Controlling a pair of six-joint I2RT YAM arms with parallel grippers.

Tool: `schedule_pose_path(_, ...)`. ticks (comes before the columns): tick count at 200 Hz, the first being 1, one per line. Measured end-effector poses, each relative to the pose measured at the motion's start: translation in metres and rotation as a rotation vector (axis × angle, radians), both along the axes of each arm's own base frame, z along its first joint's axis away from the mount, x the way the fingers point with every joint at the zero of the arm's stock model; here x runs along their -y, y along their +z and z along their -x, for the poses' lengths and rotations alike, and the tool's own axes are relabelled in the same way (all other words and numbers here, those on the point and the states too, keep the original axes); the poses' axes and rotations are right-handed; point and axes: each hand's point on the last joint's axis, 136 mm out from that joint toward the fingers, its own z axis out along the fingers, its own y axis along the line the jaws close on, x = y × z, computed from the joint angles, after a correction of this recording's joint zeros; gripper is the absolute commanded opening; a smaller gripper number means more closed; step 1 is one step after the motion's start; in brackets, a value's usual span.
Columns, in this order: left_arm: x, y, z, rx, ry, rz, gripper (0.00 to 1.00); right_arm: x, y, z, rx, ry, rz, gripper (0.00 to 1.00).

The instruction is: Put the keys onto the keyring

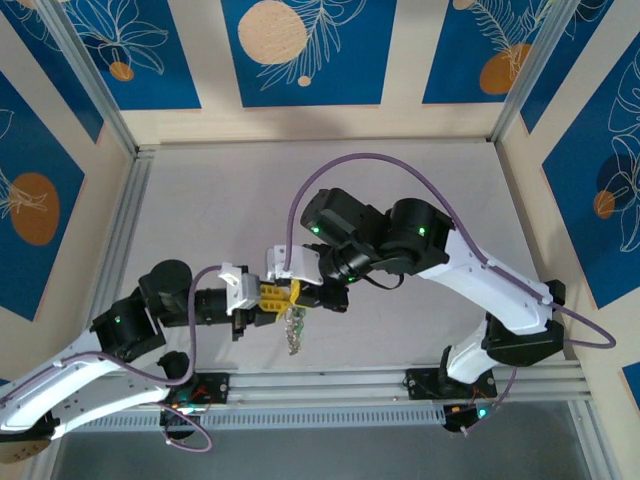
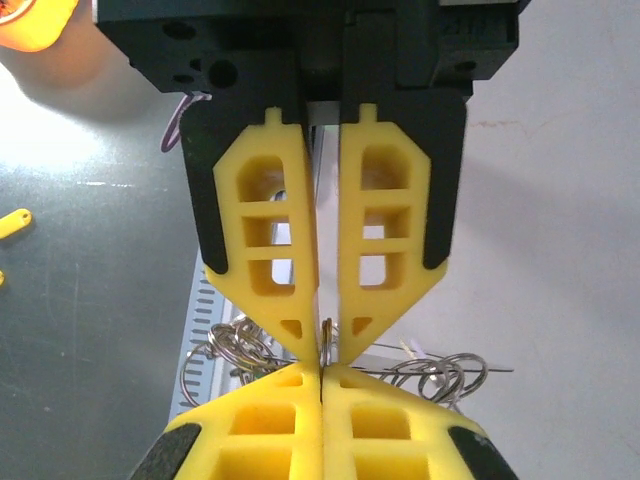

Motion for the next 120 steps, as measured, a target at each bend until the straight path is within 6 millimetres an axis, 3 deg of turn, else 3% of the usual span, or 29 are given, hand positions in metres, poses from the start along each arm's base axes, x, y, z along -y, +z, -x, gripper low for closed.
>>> schedule_pose_path(49,0.006,-0.001,-0.006,-0.007,0.006,0.005,0.12,0.005,-0.008,-0.007,-0.018,-0.018,0.0,0.0)
schedule_pose_path(63,0.006,-0.001,-0.007,-0.011,0.01,0.006,0.08,0.005,-0.009,-0.008,-0.025,-0.017,-0.007,0.0)
schedule_pose_path(73,0.006,-0.002,-0.009,-0.018,0.012,0.005,0.0,0.006,-0.008,-0.009,-0.026,-0.015,-0.013,0.0)
schedule_pose_path(120,0.011,0.0,-0.018,-0.019,0.016,0.017,0.0,0.009,-0.004,-0.017,-0.008,-0.02,-0.032,0.0)
